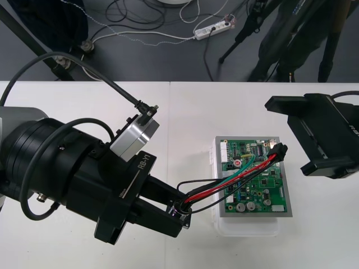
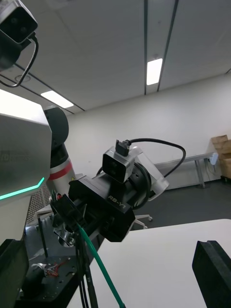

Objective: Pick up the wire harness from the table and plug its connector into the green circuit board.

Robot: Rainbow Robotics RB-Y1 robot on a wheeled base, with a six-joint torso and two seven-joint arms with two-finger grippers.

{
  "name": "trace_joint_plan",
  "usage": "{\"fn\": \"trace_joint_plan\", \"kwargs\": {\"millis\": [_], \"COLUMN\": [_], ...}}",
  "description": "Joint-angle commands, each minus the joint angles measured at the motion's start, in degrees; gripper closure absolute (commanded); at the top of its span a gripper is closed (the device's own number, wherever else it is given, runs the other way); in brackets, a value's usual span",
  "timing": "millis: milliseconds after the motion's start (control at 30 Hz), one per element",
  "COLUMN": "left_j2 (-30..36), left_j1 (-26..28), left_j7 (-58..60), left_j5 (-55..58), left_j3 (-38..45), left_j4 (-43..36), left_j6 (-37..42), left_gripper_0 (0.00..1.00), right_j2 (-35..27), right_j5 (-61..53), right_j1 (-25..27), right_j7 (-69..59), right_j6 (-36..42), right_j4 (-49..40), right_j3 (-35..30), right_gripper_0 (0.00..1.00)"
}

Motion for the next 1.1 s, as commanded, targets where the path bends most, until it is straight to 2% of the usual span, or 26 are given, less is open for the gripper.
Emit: {"fn": "trace_joint_plan", "kwargs": {"millis": [33,1100], "left_j2": [-1.4,-1.4], "left_j1": [1.0,1.0], "left_j7": [3.2,3.2], "left_j5": [-0.3,-0.3], "left_j3": [0.4,0.4], "left_j4": [-0.4,-0.4], "left_j6": [-1.4,-1.4], "left_gripper_0": [1.00,1.00], "right_j2": [-2.2,2.2], "right_j5": [-2.9,-4.3], "right_j1": [-1.4,1.9], "right_j7": [-1.7,-5.0], "right_j6": [-0.2,-0.2], "right_j4": [-2.7,-8.9], "right_j3": [3.3,4.0], "right_gripper_0": [0.00,0.01]}}
